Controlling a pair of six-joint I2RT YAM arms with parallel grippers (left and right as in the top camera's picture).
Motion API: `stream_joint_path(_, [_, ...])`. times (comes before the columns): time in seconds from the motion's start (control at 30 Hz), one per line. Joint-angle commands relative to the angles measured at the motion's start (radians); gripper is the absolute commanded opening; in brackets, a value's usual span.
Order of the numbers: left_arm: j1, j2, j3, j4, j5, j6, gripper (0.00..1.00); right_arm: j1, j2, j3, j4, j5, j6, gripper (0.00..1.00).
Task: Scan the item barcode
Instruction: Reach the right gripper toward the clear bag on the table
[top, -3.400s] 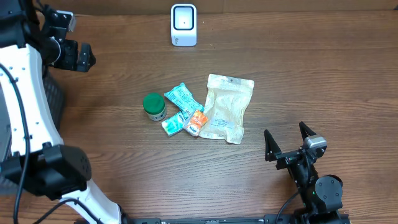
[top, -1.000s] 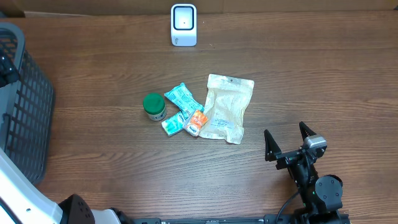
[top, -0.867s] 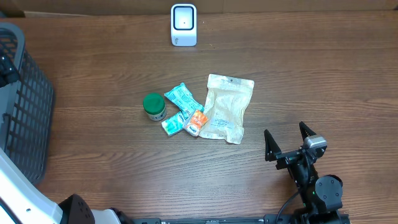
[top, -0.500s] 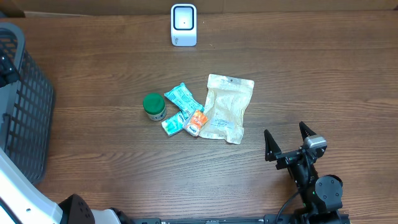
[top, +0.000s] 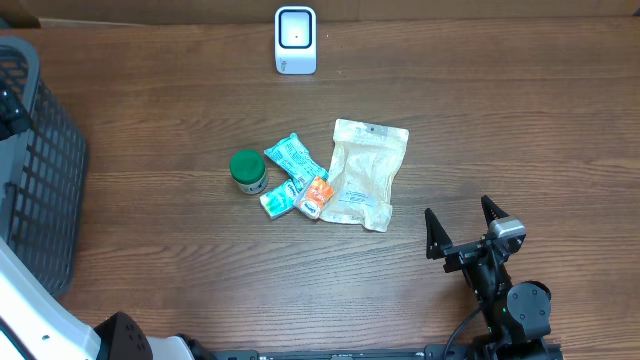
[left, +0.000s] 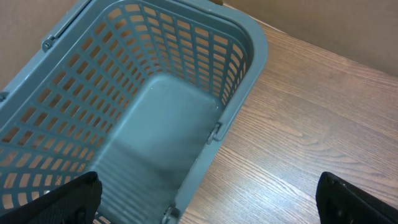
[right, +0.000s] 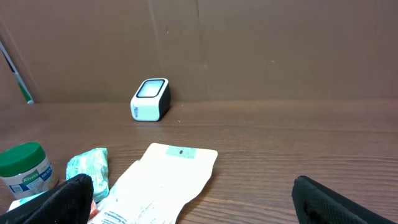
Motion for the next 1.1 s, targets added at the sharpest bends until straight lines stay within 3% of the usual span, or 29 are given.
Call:
stream_joint_path(0.0, [0.001,-0.005,-0.005,0.0,0.009,-0.024,0.99,0.004,-0.009,-0.01,0.007,-0.001,-0.001,1.0])
stream_joint_path(0.77, [0.001,-0.005,-0.005,0.0,0.009,-0.024,0.99,0.003,-0.009,-0.01,0.033,0.036,-0.008,1.0])
stream_joint_path(0.9, [0.001,-0.005,-0.005,0.0,0.009,-0.024,1.0,0.003,-0.009,-0.009,0.075,-0.076,0.0,1.0])
stream_joint_path(1.07, [0.001,-0.005,-0.005,0.0,0.009,-0.024,1.0,0.003,0.005,0.045,0.053,-0.169,0.157,1.0])
